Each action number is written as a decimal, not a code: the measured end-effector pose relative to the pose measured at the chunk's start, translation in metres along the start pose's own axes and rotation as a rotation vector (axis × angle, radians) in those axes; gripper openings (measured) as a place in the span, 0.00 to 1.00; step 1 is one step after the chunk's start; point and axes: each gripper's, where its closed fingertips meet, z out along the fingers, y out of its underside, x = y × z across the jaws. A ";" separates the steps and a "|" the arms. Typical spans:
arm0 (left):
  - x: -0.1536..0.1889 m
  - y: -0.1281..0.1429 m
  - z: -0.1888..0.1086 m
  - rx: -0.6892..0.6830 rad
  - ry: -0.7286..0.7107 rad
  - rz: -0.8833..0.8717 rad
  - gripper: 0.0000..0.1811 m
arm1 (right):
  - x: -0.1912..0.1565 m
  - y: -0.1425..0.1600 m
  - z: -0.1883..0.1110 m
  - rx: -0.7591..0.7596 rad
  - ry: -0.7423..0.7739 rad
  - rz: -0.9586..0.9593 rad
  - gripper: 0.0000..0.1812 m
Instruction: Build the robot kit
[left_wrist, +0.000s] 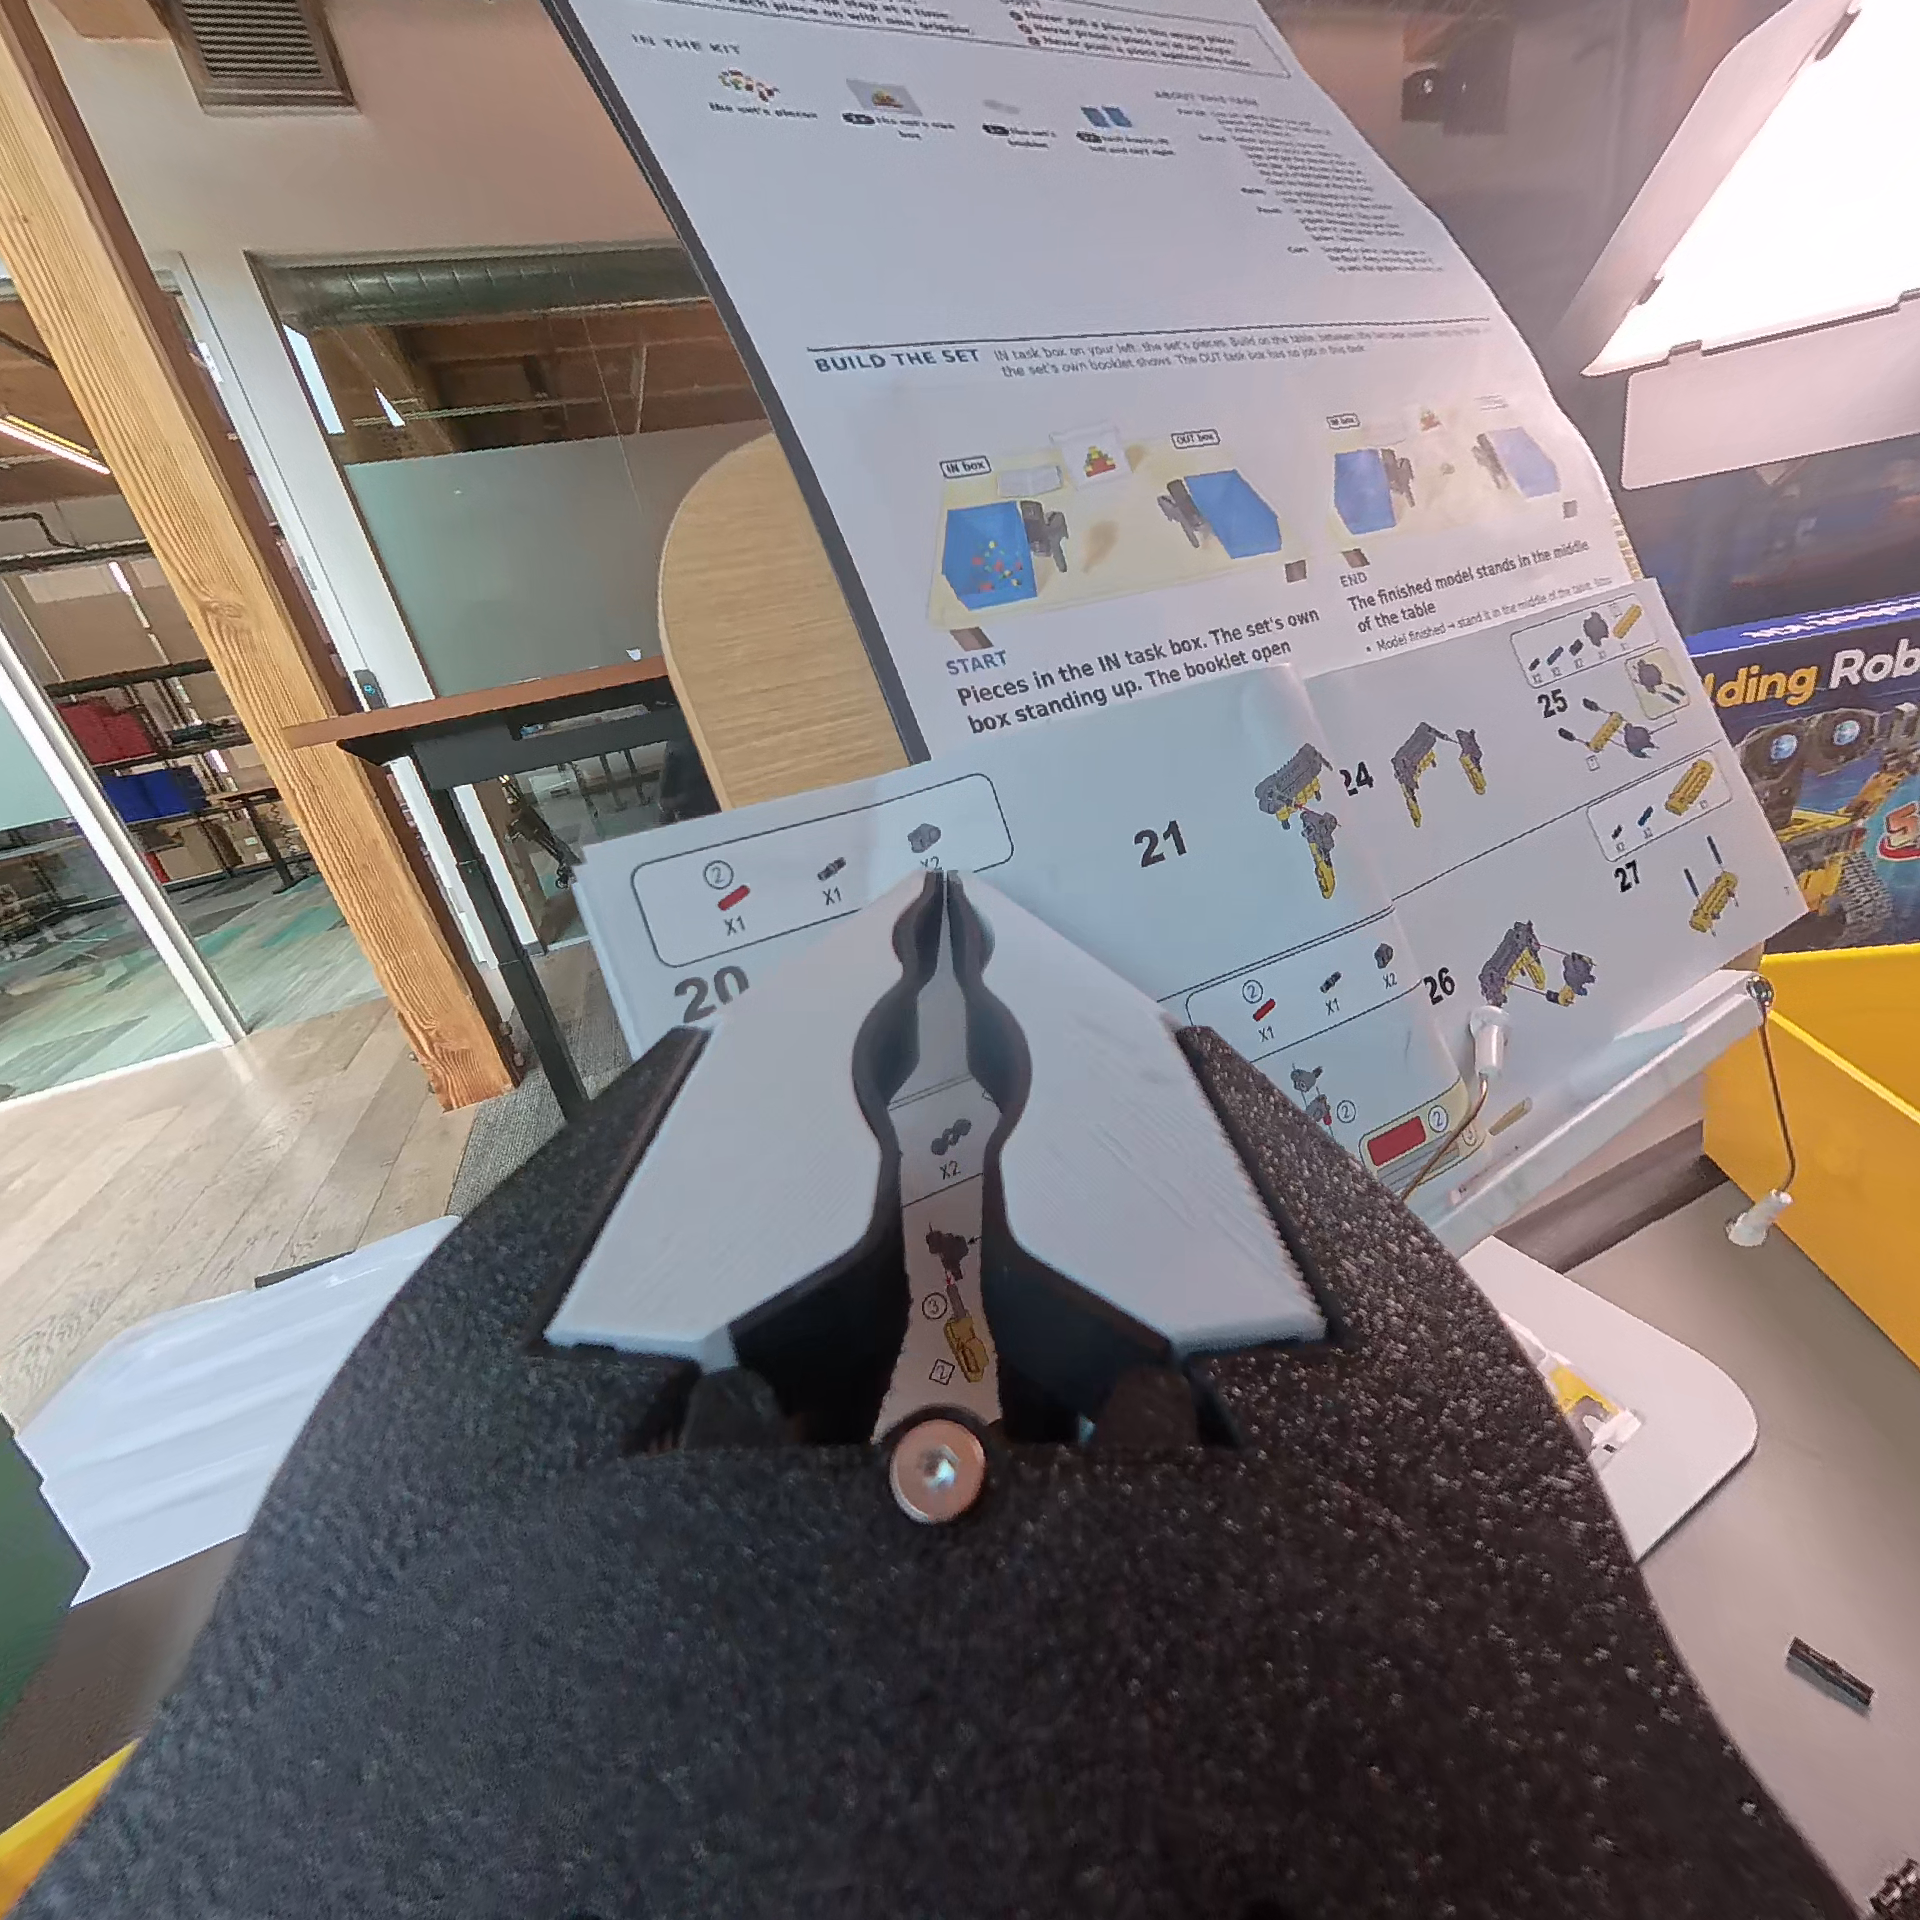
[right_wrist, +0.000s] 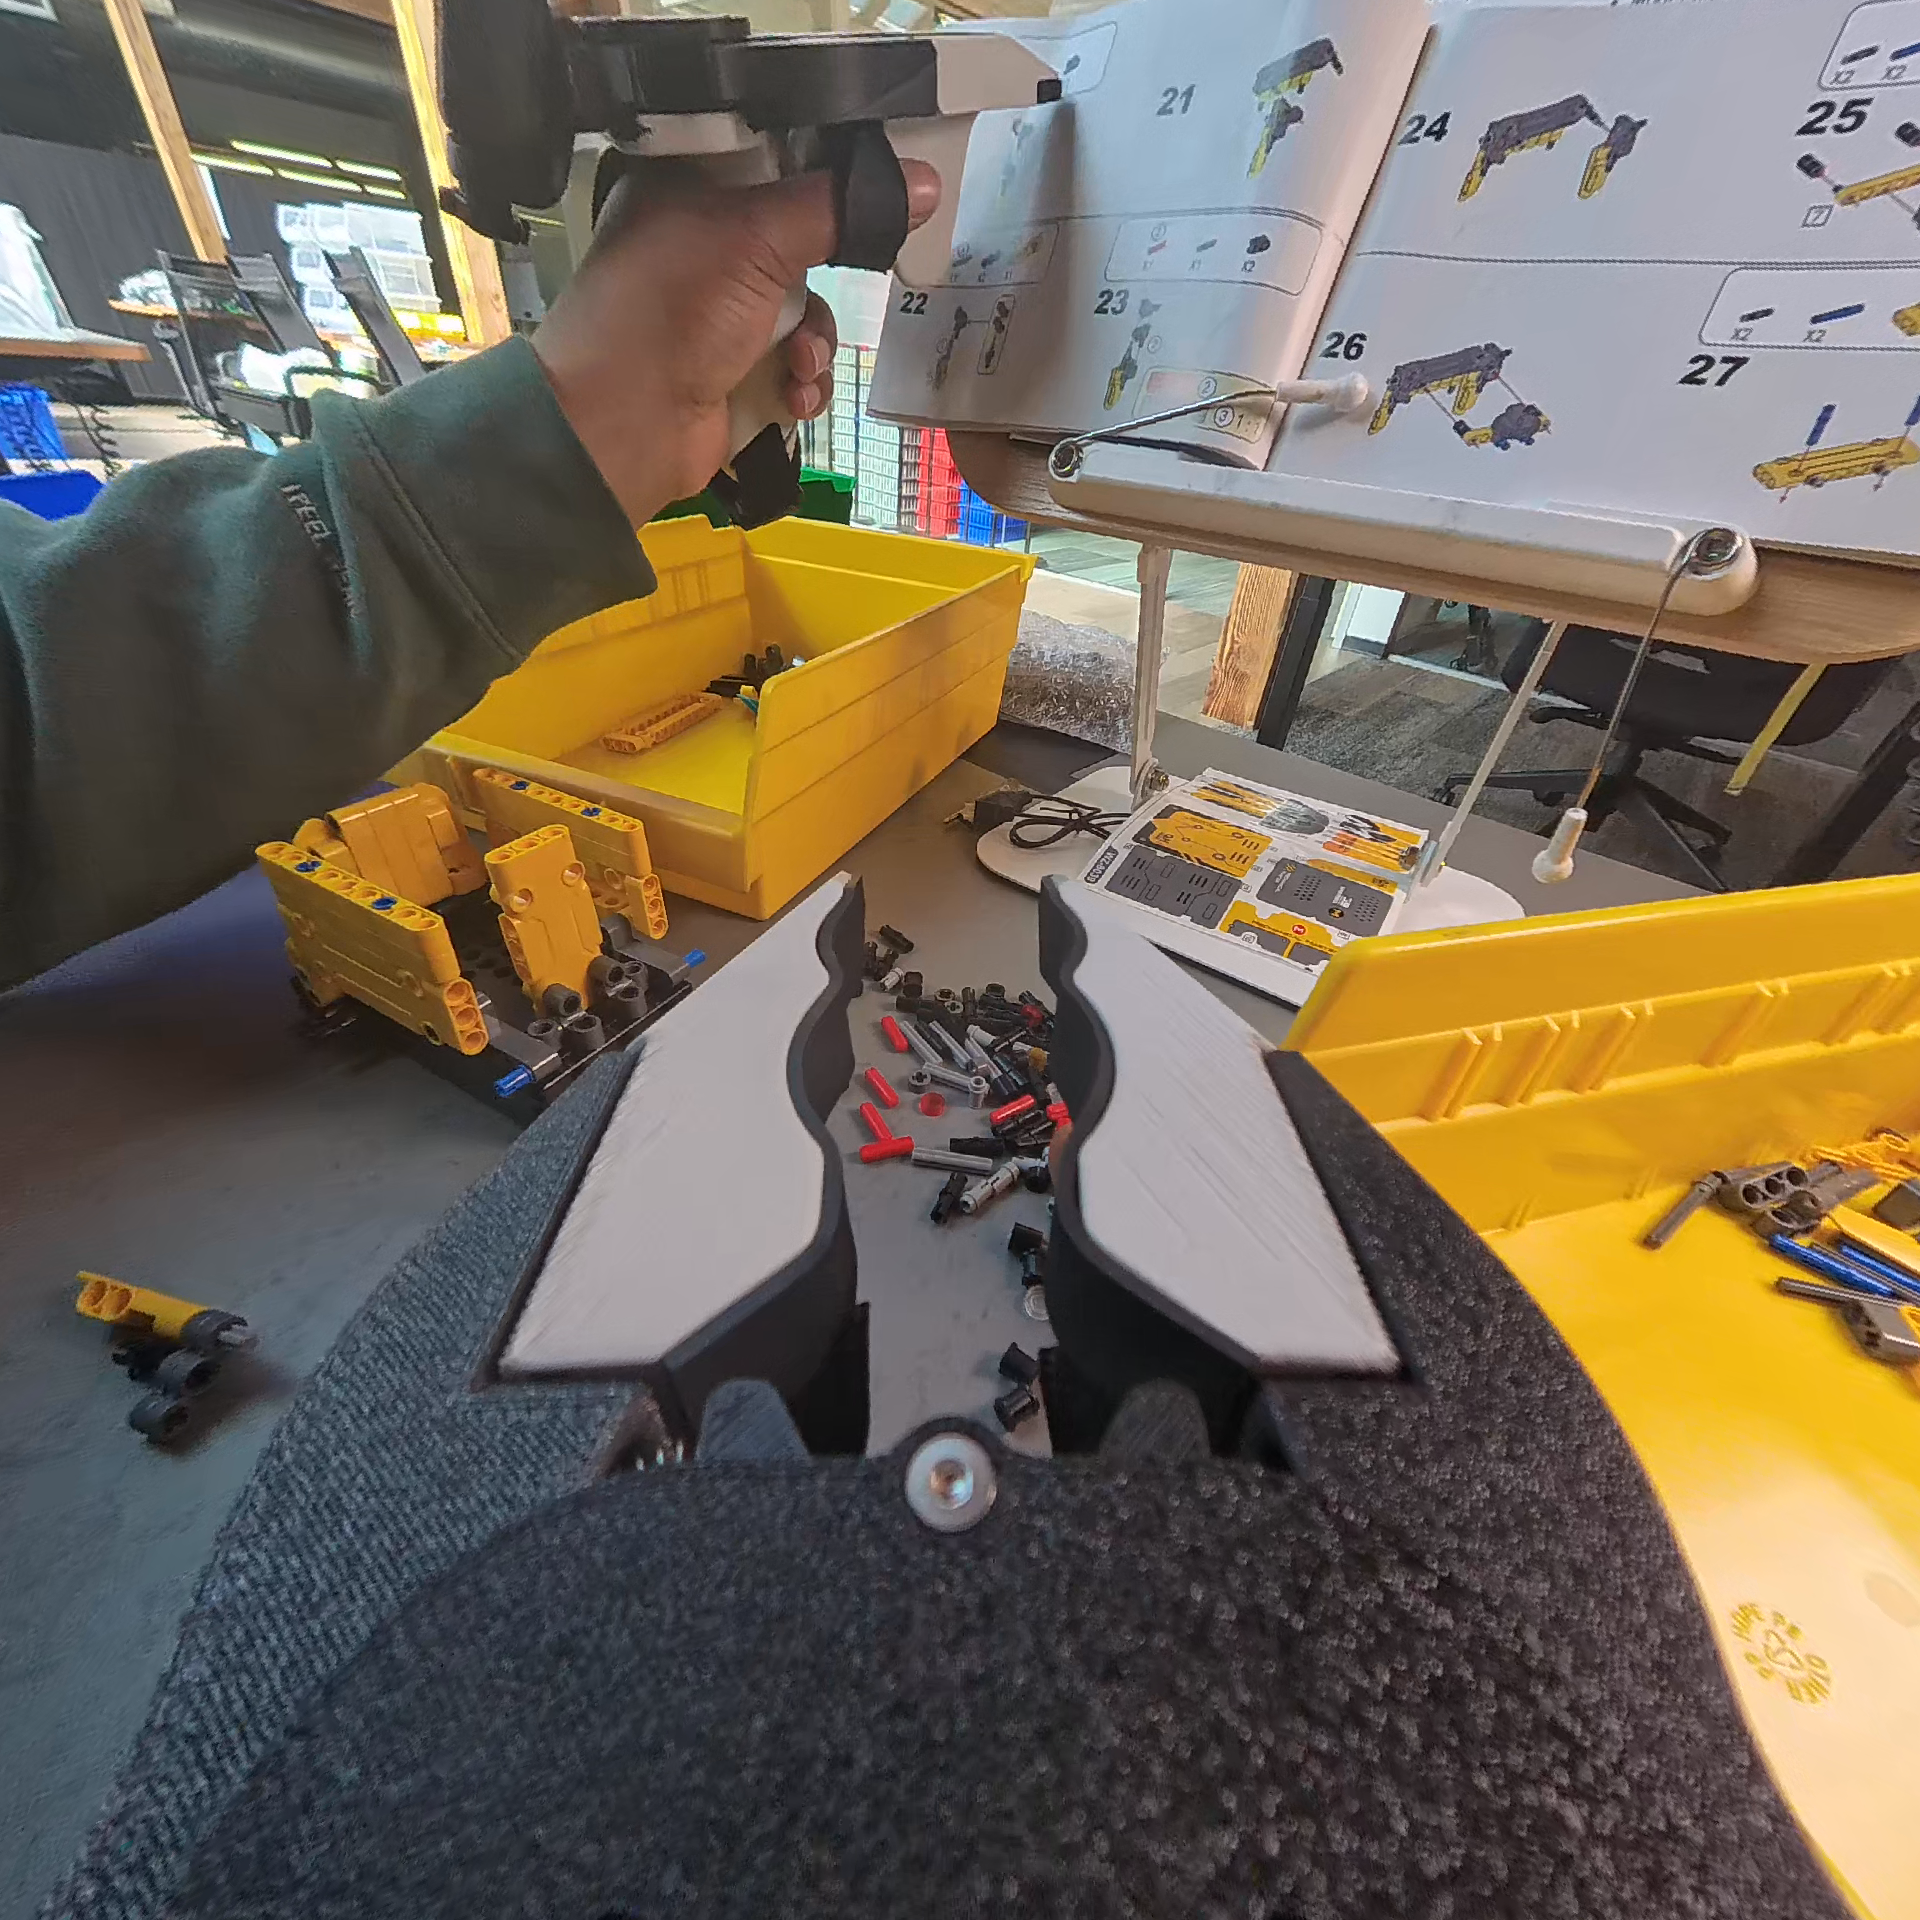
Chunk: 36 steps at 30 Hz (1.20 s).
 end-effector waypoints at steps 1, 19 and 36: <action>0.001 -0.001 -0.002 0.000 0.004 0.003 0.00 | 0.000 0.000 0.000 0.001 0.001 -0.001 0.18; 0.113 0.044 -0.219 -0.236 0.407 -0.020 0.11 | -0.020 0.054 0.010 -0.422 -0.167 -0.139 0.05; 0.096 0.106 -0.256 -0.341 0.351 -0.047 0.10 | -0.032 0.109 0.042 -0.895 -0.339 -0.110 0.02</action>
